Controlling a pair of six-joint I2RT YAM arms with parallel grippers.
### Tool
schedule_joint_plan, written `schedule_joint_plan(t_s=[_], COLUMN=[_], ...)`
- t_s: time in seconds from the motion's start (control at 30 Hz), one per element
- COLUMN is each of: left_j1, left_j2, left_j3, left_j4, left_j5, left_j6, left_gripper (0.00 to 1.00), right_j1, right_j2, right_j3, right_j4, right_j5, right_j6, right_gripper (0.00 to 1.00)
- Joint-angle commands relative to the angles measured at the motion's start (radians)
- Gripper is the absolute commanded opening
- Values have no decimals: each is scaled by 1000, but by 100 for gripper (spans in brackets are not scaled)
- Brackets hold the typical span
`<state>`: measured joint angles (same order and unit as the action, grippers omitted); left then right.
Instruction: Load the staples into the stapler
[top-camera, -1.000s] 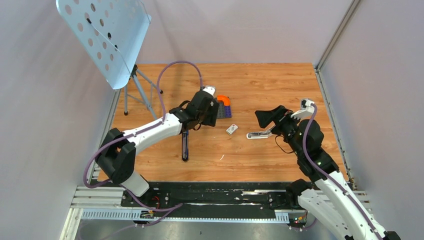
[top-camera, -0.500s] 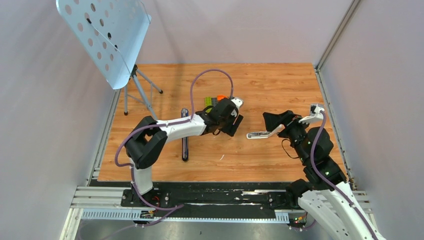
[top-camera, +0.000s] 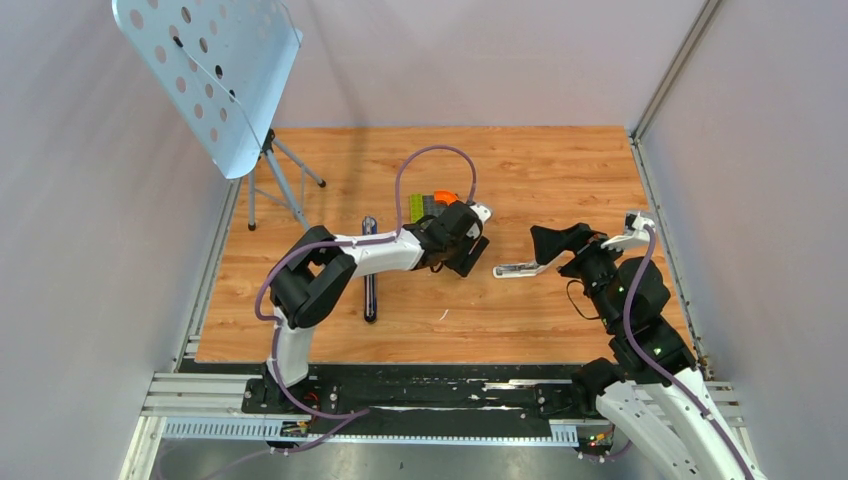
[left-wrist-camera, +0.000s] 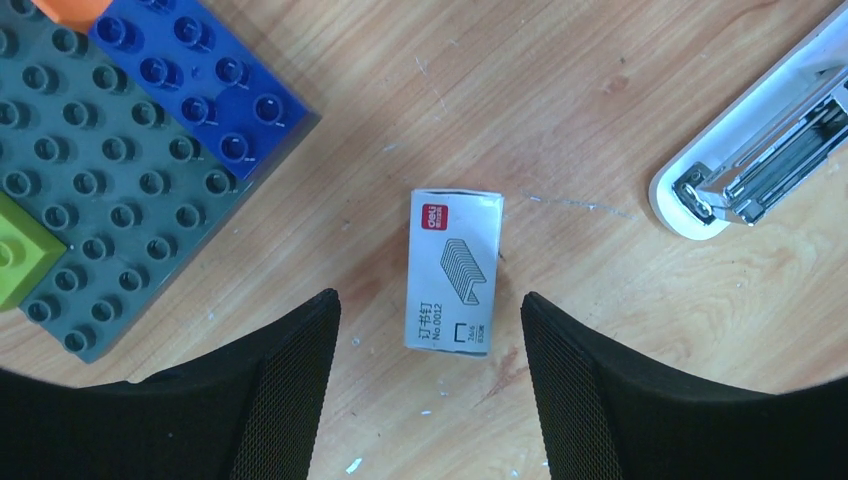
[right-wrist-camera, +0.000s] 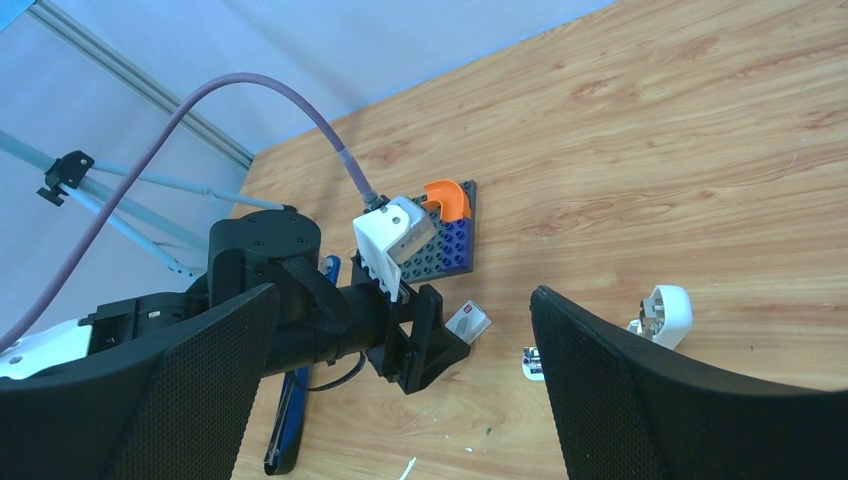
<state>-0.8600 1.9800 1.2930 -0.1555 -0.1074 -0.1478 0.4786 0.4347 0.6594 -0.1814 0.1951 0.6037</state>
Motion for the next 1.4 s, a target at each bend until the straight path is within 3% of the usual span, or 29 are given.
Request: schedule_joint_plan(t_s=[0.0,0.2,0.53,0.87,1.0,1.2,1.37], left_j1=[-7,-7,-7,-7,-8,-34,-68], left_j2=[28,47,8,-127,-249,-445,-606], left_j3=[35,32,-21,-158,-296,-506,-640], left_j4=[34,38,58,95,147,213,234], left_j5=[17,32,26,18,21,-2,-18], left_j6=[32,28,13,-18,-45,-76,-75], left_gripper=[68,62,41,36,36,36,36], right_j1=[14,14,14,14,14,12,8], right_j2=[-10,-8,-14,-121,-89,87,265], right_j3=[18,14,5,-81,-85,-42,11], right_j4=[-10,-10,-33,-136,-130,-73,0], right_j5=[26,30,0,-69,-154,-370,-588], right_j6=[-23,-26,-28,24,39,17,-11], right_gripper=[99,99,99,99,98,93,81])
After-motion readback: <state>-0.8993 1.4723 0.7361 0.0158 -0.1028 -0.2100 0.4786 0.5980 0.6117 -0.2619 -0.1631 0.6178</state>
